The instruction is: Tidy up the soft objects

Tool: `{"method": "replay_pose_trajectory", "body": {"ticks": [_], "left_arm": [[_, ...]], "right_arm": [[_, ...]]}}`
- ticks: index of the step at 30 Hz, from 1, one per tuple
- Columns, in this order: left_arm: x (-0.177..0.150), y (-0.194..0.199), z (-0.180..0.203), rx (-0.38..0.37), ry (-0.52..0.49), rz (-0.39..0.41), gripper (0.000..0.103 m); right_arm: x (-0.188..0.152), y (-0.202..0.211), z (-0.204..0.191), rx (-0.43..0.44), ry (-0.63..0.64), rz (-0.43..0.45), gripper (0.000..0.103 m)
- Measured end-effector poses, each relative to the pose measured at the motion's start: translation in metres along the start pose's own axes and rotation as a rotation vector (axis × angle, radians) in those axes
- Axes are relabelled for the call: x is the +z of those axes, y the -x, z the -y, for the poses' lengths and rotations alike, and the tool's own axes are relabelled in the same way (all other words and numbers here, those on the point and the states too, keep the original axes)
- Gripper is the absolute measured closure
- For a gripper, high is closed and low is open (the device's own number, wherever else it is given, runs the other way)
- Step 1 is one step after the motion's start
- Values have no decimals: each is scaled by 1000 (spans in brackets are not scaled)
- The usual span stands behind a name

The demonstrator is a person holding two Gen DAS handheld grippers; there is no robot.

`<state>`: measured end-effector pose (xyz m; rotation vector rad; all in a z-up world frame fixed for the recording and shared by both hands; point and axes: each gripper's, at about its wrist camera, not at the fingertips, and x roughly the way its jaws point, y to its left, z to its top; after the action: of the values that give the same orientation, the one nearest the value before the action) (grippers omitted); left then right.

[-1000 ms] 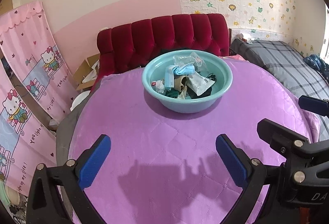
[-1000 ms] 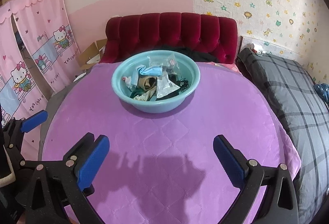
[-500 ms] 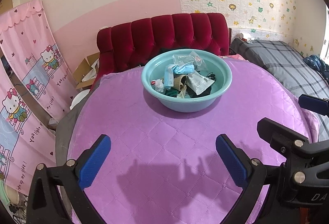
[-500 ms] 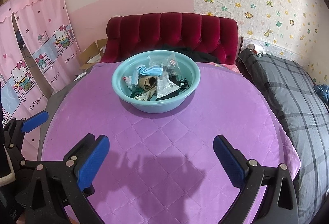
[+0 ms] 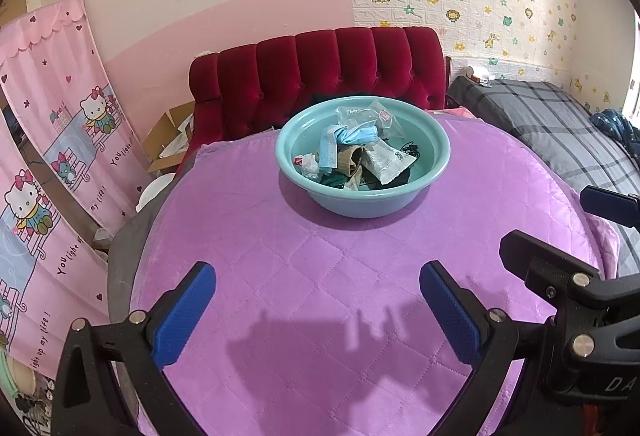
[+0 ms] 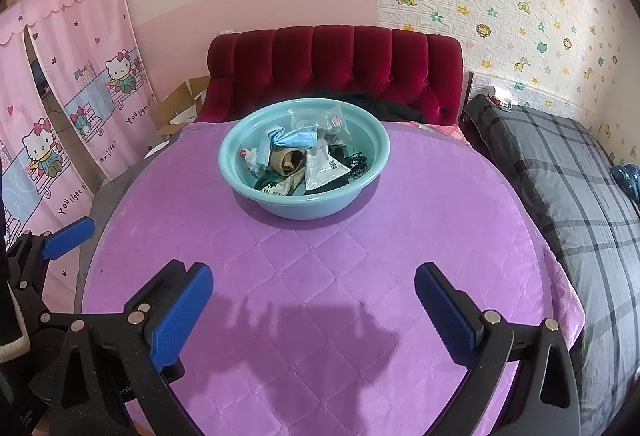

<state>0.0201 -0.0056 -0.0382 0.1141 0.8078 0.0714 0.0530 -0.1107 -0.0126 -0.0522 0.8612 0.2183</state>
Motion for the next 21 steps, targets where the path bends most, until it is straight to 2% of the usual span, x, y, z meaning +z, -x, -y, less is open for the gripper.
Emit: {"method": "replay_pose_trajectory", "body": {"ticks": [21], "left_arm": [[-1, 4, 2, 3, -6, 7, 0]], "right_arm": [[-4, 6, 0, 1, -4, 10, 0]]}}
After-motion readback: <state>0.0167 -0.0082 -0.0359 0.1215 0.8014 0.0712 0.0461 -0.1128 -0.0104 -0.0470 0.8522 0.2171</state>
